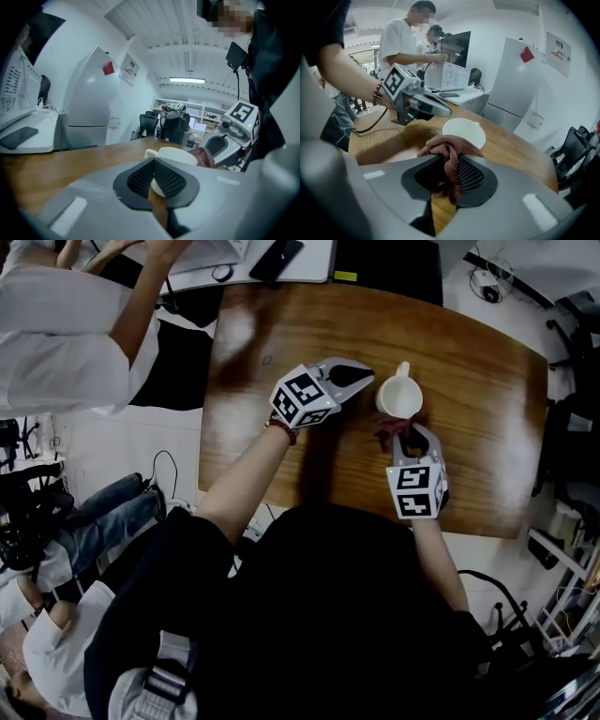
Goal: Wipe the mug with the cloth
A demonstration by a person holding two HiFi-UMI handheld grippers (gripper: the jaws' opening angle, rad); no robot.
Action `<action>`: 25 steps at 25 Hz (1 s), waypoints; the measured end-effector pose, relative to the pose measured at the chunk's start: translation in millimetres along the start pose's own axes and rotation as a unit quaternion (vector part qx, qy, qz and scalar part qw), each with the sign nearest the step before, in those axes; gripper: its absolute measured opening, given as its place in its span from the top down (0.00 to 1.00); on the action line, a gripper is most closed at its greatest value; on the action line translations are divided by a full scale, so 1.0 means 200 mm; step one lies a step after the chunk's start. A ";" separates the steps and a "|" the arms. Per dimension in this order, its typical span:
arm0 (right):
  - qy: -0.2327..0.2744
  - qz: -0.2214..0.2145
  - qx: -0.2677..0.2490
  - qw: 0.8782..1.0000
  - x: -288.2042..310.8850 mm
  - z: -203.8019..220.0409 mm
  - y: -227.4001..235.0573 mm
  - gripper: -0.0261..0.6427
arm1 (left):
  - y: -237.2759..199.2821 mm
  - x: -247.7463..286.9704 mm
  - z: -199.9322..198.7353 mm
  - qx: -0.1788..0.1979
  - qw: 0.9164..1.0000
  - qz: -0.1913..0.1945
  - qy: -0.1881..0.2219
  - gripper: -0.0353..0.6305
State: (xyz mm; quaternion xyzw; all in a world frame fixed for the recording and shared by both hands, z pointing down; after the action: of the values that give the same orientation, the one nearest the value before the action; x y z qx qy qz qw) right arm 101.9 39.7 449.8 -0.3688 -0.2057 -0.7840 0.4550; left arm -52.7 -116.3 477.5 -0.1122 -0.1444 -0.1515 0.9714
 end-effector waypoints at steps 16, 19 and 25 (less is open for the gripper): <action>-0.010 -0.002 0.010 1.000 0.06 0.05 -0.05 0.84 | -0.09 0.07 -0.05 0.093 0.994 0.016 -0.053 0.82; -0.006 -0.006 0.014 1.000 0.03 0.05 -0.06 0.84 | -0.17 0.29 -0.08 0.162 0.982 0.044 -0.091 0.82; 0.000 -0.013 0.041 0.999 -0.06 0.12 -0.09 0.84 | -0.14 0.52 -0.10 0.219 0.961 0.136 -0.102 0.85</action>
State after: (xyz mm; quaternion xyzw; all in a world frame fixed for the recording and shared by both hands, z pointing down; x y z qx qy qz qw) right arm 100.0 71.2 455.5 -0.3472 -0.2424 -0.7809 0.4592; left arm 38.8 -174.5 495.9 0.0701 -0.2559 0.0300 0.9637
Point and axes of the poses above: the fingertips, and each gripper's own axes: x forward along the fingers, y to its right, z out of its underside, the point moved 10 cm from there along -x, backward along the fingers, and after that the axes turned 9 degrees about -z, right-handed, at the moved point
